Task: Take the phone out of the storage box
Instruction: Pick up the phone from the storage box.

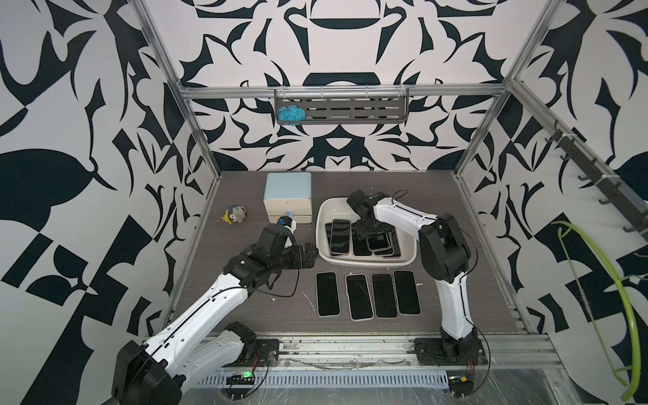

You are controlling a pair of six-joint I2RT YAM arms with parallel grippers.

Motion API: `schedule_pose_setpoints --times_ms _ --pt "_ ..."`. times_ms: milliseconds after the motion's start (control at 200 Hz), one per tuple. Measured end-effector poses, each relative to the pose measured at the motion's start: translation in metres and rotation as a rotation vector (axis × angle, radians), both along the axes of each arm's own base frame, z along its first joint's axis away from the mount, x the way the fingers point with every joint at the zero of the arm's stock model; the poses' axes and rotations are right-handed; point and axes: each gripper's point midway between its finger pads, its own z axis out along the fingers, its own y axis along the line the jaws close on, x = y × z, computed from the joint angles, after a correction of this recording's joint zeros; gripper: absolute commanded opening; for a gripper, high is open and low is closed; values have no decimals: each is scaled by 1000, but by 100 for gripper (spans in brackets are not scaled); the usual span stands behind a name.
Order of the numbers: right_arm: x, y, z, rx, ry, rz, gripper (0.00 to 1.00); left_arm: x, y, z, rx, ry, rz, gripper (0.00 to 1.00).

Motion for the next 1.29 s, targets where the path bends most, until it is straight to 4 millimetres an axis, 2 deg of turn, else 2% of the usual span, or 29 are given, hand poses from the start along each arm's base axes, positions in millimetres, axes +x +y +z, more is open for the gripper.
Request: schedule_pose_setpoints --times_ms 105,435,805,905,1105,1295 --pt "3 2 0 11 -11 0 96 0 0 0 3 6 0 100" --pt "8 6 0 37 -24 2 80 9 -6 9 0 6 1 100" --pt "10 6 8 43 -28 37 78 9 -8 7 -10 23 7 100" --pt "13 5 19 57 -48 40 78 9 -8 9 -12 27 5 100" --pt "22 -2 55 100 -124 22 77 12 -13 16 -18 30 -2 100" --pt "22 -22 89 141 -191 -19 77 20 -23 17 -21 55 -20 100"
